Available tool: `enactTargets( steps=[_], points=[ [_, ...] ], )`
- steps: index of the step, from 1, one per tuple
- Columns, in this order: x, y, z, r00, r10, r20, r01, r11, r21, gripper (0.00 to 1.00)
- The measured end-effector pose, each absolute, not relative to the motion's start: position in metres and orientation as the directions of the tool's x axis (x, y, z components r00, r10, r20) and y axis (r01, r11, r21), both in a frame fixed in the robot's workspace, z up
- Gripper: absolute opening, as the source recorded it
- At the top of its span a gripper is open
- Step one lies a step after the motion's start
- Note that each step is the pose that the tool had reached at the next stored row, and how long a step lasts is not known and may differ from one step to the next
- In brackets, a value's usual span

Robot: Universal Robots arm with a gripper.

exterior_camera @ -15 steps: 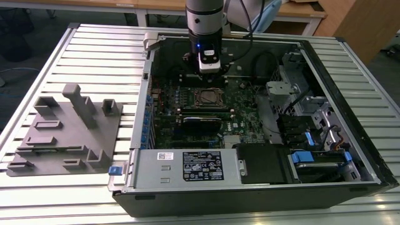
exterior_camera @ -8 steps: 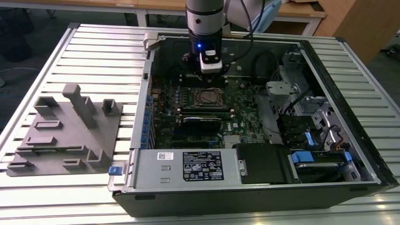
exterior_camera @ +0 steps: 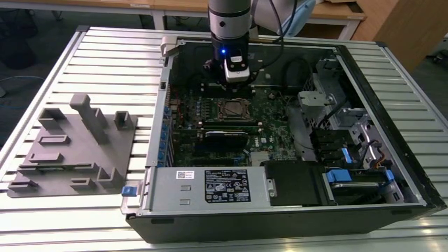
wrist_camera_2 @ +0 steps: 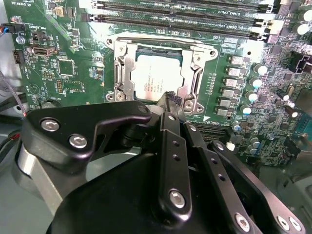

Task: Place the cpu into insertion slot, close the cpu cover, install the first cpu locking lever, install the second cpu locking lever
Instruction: 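Install the first cpu locking lever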

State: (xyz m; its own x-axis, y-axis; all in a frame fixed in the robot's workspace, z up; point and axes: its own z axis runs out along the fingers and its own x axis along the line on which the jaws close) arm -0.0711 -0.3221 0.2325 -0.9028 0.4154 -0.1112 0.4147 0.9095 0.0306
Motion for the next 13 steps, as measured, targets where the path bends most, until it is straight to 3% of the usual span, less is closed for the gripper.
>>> enactTargets(
  steps=[13],
  points=[
    [-0.0708,-0.3221,0.2304,-0.906,0.408,-0.111,0.407,0.913,0.030,0.11]
  ],
)
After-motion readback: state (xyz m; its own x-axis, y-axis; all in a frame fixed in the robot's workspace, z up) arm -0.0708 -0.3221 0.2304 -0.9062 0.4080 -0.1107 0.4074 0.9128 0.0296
